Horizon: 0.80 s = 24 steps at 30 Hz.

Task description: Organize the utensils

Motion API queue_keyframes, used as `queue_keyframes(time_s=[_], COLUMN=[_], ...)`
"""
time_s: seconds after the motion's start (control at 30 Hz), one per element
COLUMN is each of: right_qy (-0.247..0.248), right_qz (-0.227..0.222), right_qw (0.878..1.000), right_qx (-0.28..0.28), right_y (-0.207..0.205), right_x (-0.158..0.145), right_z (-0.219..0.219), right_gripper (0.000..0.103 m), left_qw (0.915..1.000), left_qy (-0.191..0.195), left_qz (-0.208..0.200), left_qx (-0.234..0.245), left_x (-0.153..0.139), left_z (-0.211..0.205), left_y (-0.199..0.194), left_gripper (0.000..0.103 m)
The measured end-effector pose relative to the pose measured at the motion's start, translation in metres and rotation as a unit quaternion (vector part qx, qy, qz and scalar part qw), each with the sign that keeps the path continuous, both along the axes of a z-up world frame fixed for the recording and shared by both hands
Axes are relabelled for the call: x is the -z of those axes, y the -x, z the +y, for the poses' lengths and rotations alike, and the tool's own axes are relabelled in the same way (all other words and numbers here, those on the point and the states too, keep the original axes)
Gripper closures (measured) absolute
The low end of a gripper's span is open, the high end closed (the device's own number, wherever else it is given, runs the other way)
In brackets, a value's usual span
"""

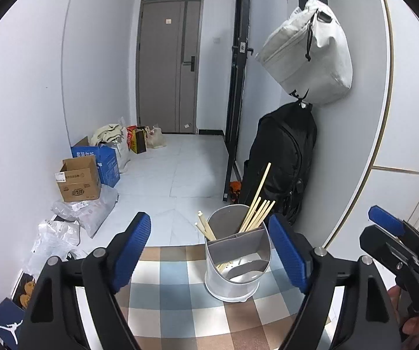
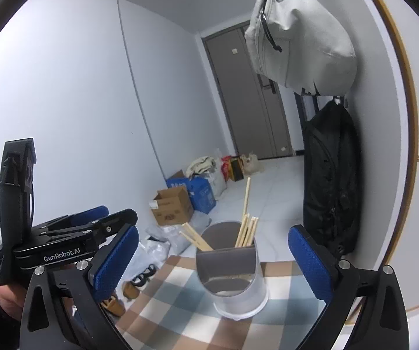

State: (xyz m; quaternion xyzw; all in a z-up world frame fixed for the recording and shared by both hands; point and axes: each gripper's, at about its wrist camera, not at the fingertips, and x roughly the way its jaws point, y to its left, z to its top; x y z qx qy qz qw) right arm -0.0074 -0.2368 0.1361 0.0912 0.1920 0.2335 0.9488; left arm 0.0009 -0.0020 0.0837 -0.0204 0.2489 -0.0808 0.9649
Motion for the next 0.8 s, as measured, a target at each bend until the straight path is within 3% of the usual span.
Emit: queue_keyframes(time_s=[0.13, 0.27, 0.47, 0.63, 0.8], right_qy=[0.002, 0.004, -0.003, 0.01, 0.011], right_qz=[-0.012, -0.024, -0.04, -0.05, -0.047], right_qw=[1.0, 1.0, 0.999, 0.999, 0.999], right_qx=[0.001, 0.004, 0.004, -0.006, -0.008], right_y=[0.012, 0.023, 0.039, 0.05, 0.056], right_x=[0.002, 0.009, 0.024, 0.037, 0.044], right_z=[-0.001, -0.001, -0.003, 0.004, 0.001], right_gripper=[0.0, 0.0, 0.0, 0.0, 0.0], left_qw=[0.9998, 0.9993, 0.9976, 0.9958, 0.9958], left_qy=[-0.002, 0.003, 0.008, 0.012, 0.019], left_qz=[-0.018, -0.034, -0.065, -0.08, -0.069], left_qx=[-0.006, -0.015, -0.025, -0.044, -0.056], left_x=[0.0, 0.004, 0.014, 0.026, 0.04], left_z=[0.001, 0.005, 0.01, 0.014, 0.015], left_y=[0.013, 0.026, 0.044, 0.049, 0.046], left_gripper=[0.022, 0.01, 0.004, 0.003, 0.003])
